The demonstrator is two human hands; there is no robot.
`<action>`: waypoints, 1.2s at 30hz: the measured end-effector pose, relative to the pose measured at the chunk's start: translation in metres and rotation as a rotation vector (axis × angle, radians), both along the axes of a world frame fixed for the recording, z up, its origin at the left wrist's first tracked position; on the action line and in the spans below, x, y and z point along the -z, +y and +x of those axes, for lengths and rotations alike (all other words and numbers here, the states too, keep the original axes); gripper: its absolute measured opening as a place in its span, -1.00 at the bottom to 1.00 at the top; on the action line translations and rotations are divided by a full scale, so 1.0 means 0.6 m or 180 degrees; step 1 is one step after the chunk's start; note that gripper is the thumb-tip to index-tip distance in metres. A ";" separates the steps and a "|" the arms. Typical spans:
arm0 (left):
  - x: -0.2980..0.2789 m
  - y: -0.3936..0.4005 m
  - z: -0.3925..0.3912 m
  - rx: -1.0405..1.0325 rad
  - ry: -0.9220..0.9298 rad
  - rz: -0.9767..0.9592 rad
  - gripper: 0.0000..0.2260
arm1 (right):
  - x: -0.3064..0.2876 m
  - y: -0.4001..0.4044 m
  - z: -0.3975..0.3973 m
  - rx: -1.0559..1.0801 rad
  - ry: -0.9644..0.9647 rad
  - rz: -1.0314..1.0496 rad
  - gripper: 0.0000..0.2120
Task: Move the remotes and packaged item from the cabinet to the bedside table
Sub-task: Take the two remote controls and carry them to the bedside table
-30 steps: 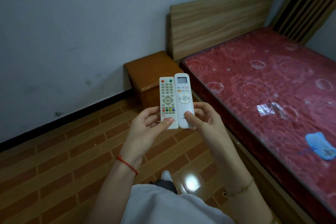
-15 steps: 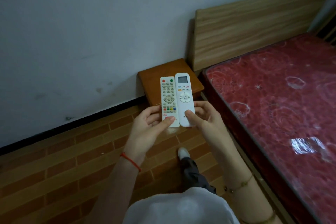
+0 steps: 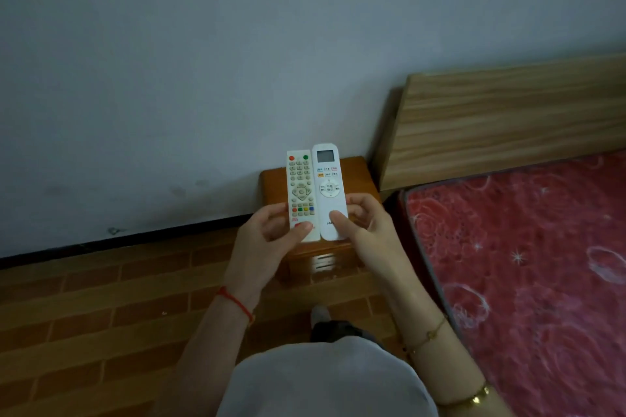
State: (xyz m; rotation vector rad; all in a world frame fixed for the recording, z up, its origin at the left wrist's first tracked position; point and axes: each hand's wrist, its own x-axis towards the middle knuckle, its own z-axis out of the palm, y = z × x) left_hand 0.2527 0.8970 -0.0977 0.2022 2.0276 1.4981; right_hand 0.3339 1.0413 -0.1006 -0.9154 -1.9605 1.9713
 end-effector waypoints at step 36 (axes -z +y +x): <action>0.698 0.225 -0.373 -0.0499 -0.0553 -0.1144 -0.57 | 0.709 0.217 -0.417 -0.0446 -0.1365 -0.0043 -0.77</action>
